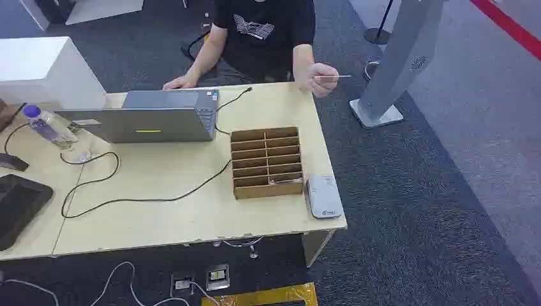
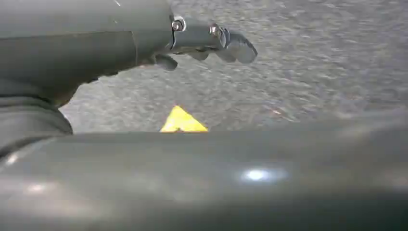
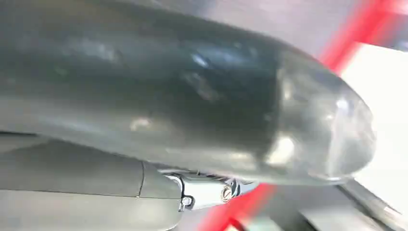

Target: Pass the card to the sensor for recognition and then transmit it.

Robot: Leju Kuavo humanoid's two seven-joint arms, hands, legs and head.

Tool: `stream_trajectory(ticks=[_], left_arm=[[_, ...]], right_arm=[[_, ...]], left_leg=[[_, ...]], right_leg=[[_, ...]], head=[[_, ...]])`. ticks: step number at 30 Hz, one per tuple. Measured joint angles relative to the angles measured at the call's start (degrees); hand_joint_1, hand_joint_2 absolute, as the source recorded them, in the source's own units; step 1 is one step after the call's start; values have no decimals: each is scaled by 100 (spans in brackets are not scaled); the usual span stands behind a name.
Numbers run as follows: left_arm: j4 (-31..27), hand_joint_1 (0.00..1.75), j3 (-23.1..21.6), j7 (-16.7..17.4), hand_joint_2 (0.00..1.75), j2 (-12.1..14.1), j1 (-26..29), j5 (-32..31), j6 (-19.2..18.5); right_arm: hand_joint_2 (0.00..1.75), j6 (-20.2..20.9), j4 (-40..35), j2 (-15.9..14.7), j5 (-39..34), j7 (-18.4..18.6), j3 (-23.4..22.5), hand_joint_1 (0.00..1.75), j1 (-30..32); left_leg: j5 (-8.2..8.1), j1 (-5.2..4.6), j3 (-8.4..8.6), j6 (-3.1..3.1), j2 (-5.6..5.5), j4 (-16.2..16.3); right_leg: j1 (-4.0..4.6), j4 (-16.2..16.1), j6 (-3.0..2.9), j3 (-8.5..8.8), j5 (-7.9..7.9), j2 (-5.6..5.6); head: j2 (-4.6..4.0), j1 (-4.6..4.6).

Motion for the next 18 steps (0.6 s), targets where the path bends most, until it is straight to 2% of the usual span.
stream_trajectory(ticks=[1, 2, 5, 8, 12, 16, 18], left_arm=[[0, 0, 9, -74, 0, -7, -17, 0, 31], [-4, 0, 15, -135, 0, -17, -41, -2, 111], [-20, 0, 20, -205, 0, -70, -80, -13, 197], [-22, 0, 20, -216, 0, -107, -82, -79, 151], [-20, 0, 20, -216, 0, -118, -83, -131, 92], [-22, 0, 20, -216, 0, -136, -82, -155, 96], [-20, 0, 20, -216, 0, -140, -82, -175, 96]], right_arm=[[175, 83, -44, -166, 230, 5, 2, 0, -293], [175, 233, -102, -364, 571, 50, 50, 0, -677], [175, 538, -275, -701, 1386, 109, 291, 0, -1759], [175, 813, -408, -849, 1907, 96, 622, 0, -2962], [175, 1032, -610, -852, 2307, 116, 1187, 0, -4170], [175, 1255, -719, -793, 2498, -55, 1611, 0, -4689], [175, 1501, -802, -612, 2796, -140, 1936, 0, -5162]], left_leg=[[1, -2, -1, 2, 0, 0], [3, 0, -1, 3, -1, 0], [12, 0, -7, 16, -6, 0], [15, -8, -10, 18, -10, -1], [16, -5, -10, 19, -15, 0], [17, -5, -16, 20, -25, -1], [17, -10, -33, 19, -23, -2]], right_leg=[[-2, 1, 3, 0, 2, -1], [-2, 1, 6, -2, 4, 0], [-1, 1, 13, 2, 8, -11], [-7, 2, 14, -1, 9, -19], [-4, 2, 15, 1, 10, -27], [-3, 2, 15, 5, 10, -34], [-8, 7, 16, 0, 11, -33]], head=[[0, 2], [0, 5], [0, 9], [0, 4], [0, 4], [0, 2], [0, 5]])
